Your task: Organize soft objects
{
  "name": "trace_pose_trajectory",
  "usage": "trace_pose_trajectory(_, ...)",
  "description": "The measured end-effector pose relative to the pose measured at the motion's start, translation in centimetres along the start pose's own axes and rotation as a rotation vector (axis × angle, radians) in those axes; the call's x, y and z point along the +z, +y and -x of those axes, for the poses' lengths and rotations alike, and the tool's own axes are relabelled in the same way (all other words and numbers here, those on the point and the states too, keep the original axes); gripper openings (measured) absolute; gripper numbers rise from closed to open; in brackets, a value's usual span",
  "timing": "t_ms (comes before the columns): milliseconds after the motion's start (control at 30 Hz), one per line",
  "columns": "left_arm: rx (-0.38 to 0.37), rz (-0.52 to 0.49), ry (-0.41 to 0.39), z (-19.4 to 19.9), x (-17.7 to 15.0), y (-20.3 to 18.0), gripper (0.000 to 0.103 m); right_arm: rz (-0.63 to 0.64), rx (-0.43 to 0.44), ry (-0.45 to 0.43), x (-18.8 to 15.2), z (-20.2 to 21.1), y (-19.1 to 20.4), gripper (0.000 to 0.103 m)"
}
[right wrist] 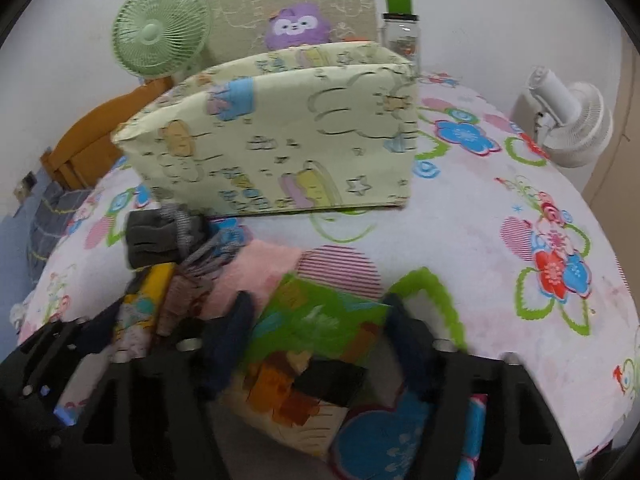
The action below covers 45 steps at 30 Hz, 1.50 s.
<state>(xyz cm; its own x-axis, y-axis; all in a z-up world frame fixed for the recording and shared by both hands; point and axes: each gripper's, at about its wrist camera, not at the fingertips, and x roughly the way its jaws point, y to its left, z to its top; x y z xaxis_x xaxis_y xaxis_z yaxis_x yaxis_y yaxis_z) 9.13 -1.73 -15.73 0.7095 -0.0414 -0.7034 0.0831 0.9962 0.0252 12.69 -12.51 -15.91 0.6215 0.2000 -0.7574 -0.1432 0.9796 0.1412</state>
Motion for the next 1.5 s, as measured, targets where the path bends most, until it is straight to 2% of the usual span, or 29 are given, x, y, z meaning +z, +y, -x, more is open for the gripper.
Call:
trace_pose_trajectory(267,-0.011,0.006,0.001,0.2,0.1,-0.2,0.047,-0.021,-0.01,-0.006,0.0,0.4,-0.6,0.057)
trace_pose_trajectory(1500,-0.023,-0.014,-0.136,6.6,2.6,-2.0,0.047,-0.008,-0.069,-0.181,1.3,8.4,-0.6,0.057)
